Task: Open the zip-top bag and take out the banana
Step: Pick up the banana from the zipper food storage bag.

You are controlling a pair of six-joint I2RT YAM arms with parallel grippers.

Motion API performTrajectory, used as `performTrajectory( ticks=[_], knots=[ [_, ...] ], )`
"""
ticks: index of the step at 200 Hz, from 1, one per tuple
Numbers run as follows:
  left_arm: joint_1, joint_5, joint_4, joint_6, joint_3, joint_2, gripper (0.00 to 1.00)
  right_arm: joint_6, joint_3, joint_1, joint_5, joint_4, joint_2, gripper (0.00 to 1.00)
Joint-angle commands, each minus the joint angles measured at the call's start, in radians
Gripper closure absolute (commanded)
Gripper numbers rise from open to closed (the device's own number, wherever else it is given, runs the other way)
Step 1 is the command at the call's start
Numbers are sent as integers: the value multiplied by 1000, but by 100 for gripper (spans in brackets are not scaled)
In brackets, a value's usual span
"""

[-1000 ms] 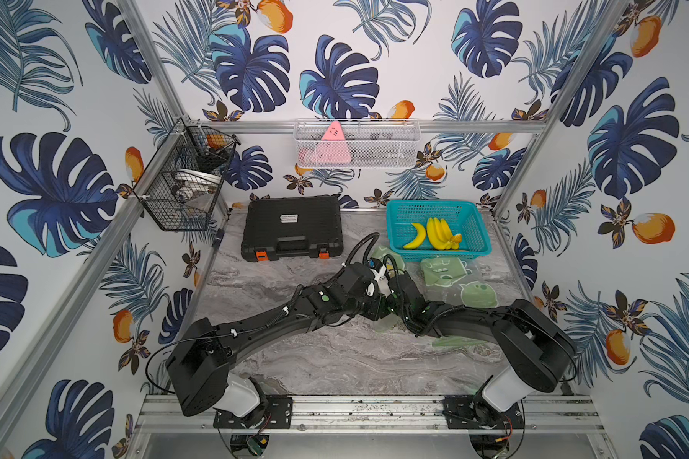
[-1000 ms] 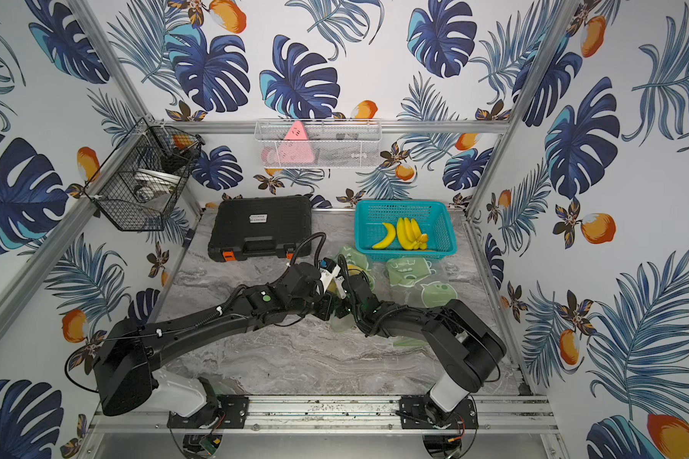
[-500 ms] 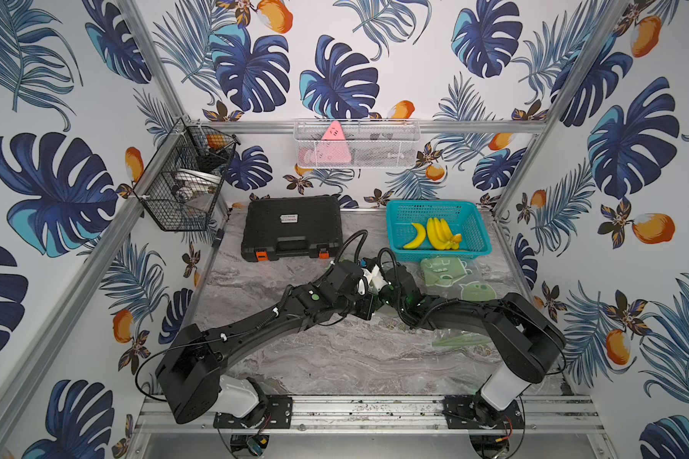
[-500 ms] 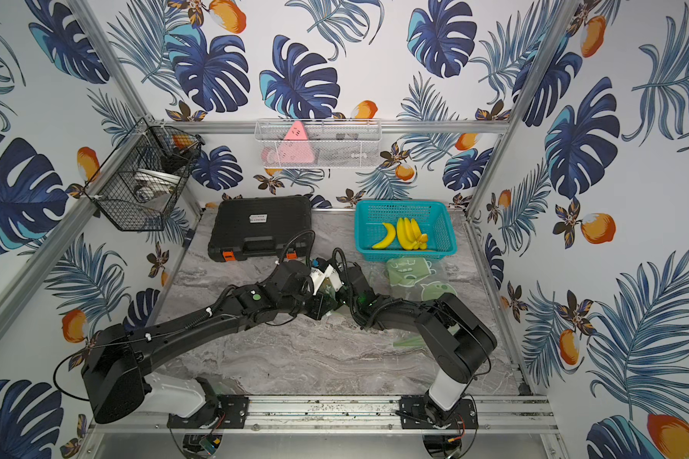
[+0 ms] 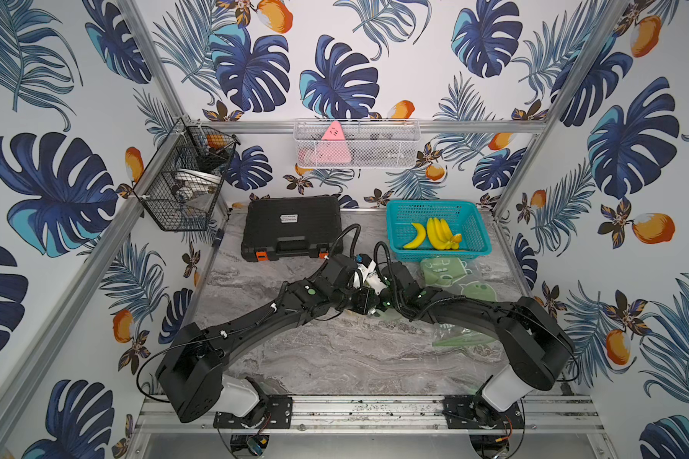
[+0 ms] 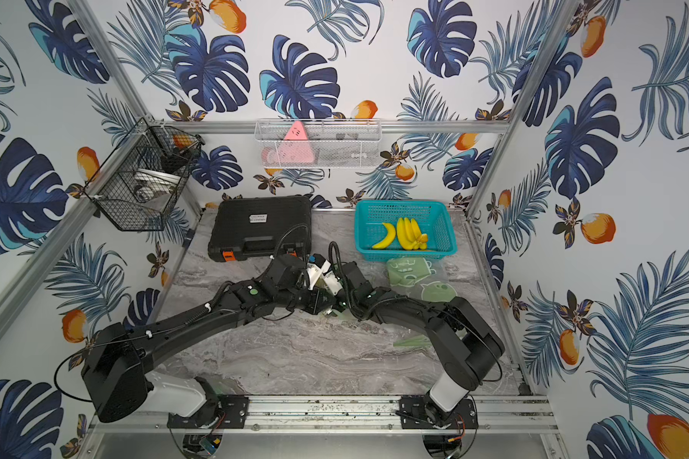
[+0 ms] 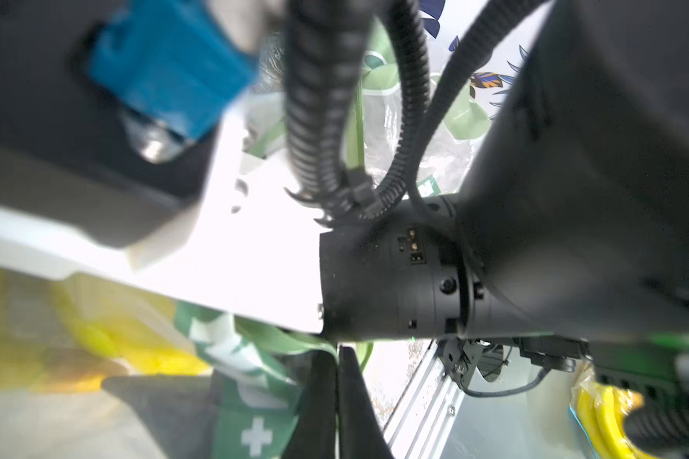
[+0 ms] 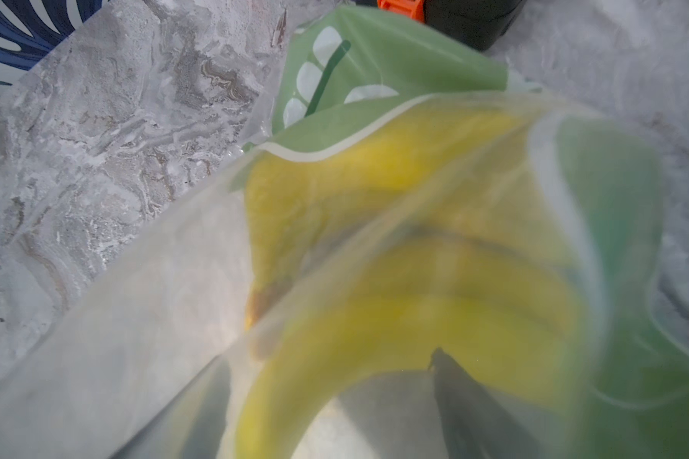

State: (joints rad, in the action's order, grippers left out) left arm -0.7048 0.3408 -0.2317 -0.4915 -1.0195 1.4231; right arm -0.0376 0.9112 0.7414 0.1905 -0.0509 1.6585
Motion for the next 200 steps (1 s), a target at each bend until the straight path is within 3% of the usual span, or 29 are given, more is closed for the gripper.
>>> performTrajectory(
  ticks=[1,64,83,138,167,200],
  knots=[
    [3,-17,9,-4,5,13,100,-84,16,4,95,63,37,17],
    [3,-39,20,-24,33,-4,100,-123,77,11,111,151,155,19],
    [3,-36,31,-32,46,-8,100,-105,110,26,84,200,193,25],
    [4,-75,-3,-6,89,-28,100,-120,80,30,47,188,132,69],
    [5,-118,-25,27,118,-28,100,-144,68,14,121,235,64,67],
    [5,-127,-44,59,146,-39,100,-218,26,-95,273,219,-3,69]
  ],
)
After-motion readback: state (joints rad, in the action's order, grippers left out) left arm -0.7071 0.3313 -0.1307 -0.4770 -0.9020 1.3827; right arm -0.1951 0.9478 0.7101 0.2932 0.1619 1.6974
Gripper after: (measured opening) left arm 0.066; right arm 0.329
